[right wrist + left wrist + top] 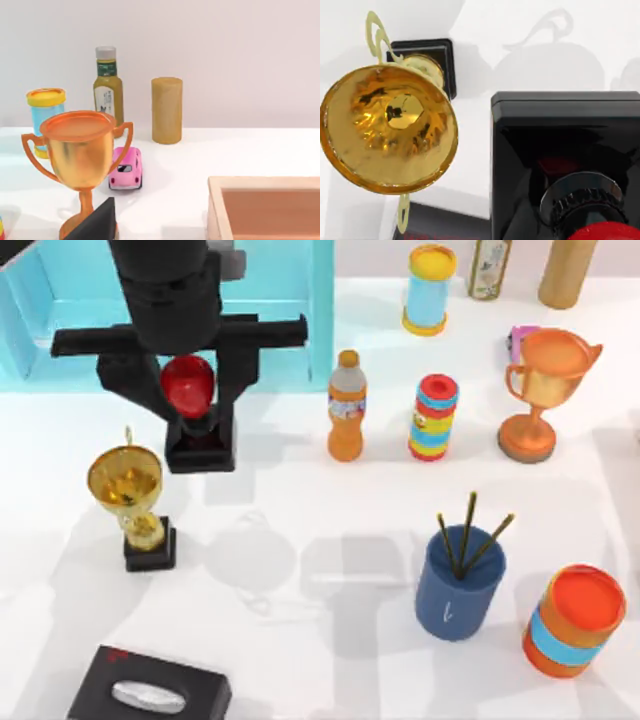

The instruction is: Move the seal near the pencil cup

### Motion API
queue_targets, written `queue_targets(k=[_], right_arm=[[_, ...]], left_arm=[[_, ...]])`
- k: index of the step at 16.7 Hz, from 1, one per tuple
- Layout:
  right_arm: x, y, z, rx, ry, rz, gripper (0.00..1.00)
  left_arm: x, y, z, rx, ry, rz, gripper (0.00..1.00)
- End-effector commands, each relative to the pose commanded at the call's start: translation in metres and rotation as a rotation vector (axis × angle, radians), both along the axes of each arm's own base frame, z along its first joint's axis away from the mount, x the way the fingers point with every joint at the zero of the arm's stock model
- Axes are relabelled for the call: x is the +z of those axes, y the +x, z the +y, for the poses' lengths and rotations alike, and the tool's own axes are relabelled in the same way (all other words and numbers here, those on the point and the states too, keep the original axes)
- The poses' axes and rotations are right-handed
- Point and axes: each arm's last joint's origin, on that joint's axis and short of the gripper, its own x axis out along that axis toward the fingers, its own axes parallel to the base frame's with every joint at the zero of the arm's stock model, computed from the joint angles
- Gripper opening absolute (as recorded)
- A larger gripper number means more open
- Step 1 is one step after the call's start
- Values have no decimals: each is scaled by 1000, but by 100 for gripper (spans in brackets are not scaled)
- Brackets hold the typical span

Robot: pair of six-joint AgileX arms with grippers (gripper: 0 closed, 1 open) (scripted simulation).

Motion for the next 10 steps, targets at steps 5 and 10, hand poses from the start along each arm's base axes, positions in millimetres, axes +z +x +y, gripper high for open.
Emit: queue_targets(k=[5, 10], right_arm=[[0, 0, 0, 0, 0, 0, 100], [0, 0, 0, 0, 0, 0, 100]], left_arm=[[-16, -31, -100, -28, 16, 64, 0], [-6, -52, -131, -37, 14, 25, 0]])
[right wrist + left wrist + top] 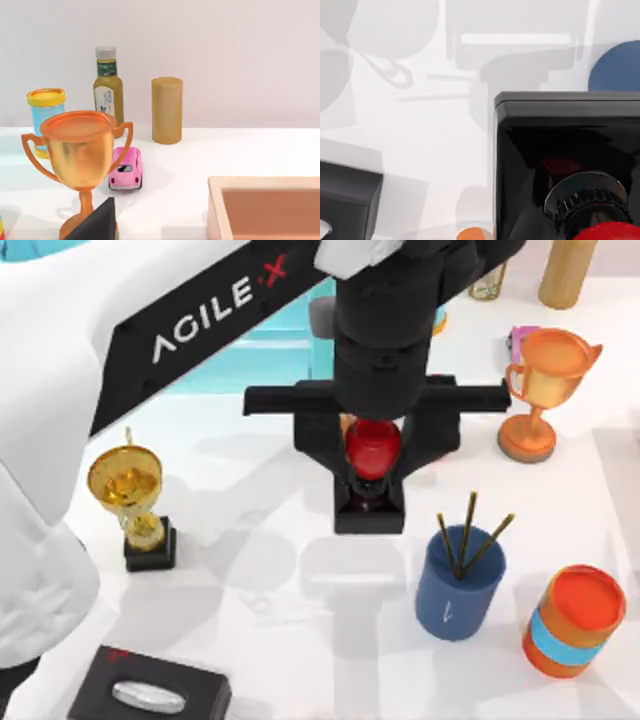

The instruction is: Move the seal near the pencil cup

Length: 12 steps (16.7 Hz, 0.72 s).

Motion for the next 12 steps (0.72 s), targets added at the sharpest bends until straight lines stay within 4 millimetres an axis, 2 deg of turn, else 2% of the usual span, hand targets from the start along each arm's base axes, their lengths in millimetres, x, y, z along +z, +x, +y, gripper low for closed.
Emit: queue_targets(k=[4, 9, 12], right_arm=[[0, 0, 0, 0, 0, 0, 100], [0, 0, 0, 0, 0, 0, 100], [0, 0, 0, 0, 0, 0, 100]], left_arm=[[0, 1, 1, 2, -4, -1, 0], [-14, 0, 0, 0, 1, 1, 0], [-15, 0, 0, 0, 0, 0, 0]])
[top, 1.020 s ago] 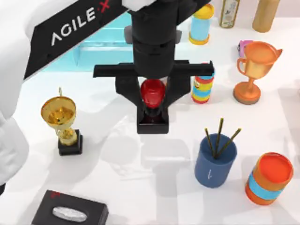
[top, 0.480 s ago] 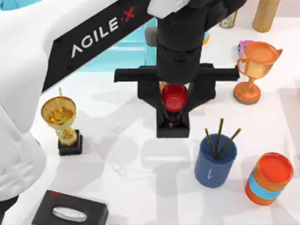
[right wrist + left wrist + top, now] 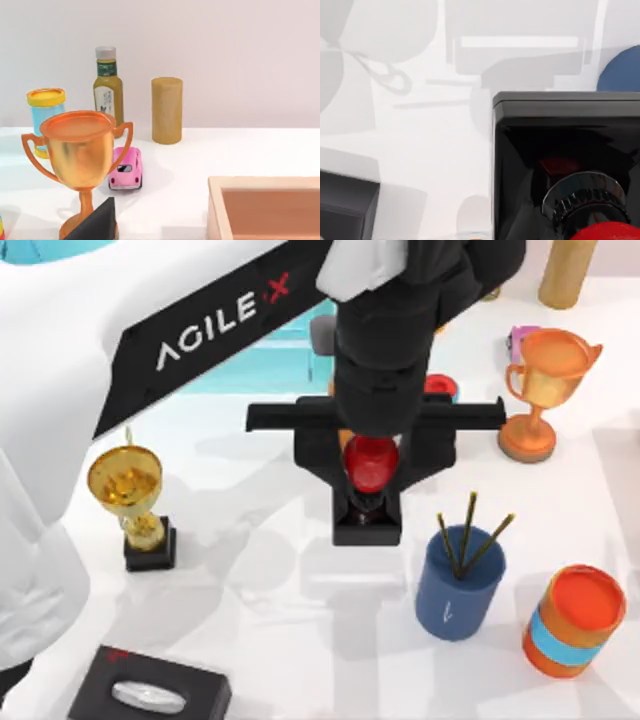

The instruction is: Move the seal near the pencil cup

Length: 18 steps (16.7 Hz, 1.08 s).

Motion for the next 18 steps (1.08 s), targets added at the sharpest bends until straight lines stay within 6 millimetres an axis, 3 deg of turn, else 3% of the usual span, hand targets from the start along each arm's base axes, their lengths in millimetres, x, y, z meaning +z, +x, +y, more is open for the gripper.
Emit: queue_targets(k=[1, 14, 18], right_arm=[[0, 0, 0, 0, 0, 0, 100], [0, 0, 0, 0, 0, 0, 100], [0, 0, 0, 0, 0, 0, 100]], left_arm=[[0, 0, 0, 0, 0, 0, 0], [0, 0, 0, 0, 0, 0, 98], [0, 0, 0, 0, 0, 0, 100]])
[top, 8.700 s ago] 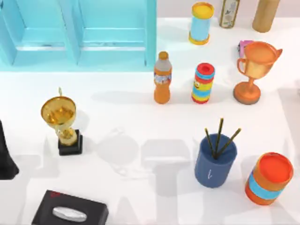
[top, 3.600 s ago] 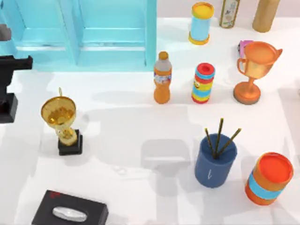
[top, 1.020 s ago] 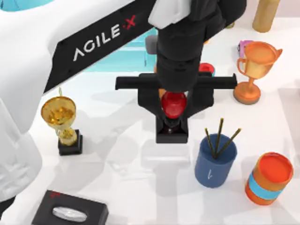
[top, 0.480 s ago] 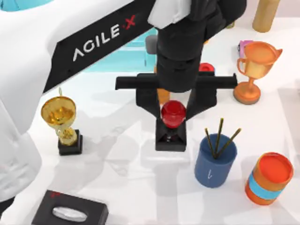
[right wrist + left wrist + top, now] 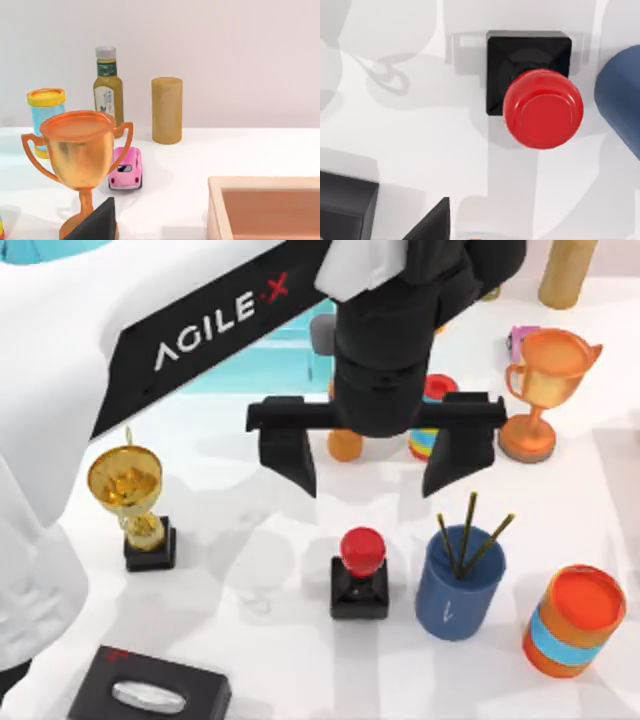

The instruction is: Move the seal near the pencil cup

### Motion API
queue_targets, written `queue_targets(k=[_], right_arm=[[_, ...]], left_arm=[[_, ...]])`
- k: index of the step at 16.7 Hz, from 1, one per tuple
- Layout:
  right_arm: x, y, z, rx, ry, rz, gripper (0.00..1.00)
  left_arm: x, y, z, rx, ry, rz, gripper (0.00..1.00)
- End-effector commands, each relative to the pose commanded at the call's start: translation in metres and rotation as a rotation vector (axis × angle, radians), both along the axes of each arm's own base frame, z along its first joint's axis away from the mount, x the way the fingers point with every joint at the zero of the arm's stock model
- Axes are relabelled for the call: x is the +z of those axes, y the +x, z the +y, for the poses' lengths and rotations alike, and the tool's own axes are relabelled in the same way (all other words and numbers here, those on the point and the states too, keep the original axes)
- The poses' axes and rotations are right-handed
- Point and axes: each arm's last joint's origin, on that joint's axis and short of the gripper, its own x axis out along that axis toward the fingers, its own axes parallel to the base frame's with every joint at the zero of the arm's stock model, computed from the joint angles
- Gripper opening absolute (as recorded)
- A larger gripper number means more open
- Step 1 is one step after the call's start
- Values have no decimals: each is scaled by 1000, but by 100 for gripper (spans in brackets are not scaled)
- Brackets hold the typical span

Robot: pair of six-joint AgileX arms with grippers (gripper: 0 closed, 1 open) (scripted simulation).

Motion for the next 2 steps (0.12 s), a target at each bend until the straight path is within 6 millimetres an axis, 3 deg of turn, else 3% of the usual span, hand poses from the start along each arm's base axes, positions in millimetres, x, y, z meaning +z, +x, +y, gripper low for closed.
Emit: queue_targets(k=[2], right_arm=[[0, 0, 0, 0, 0, 0, 100]], left_arm=[[0, 0, 0, 0, 0, 0, 100]])
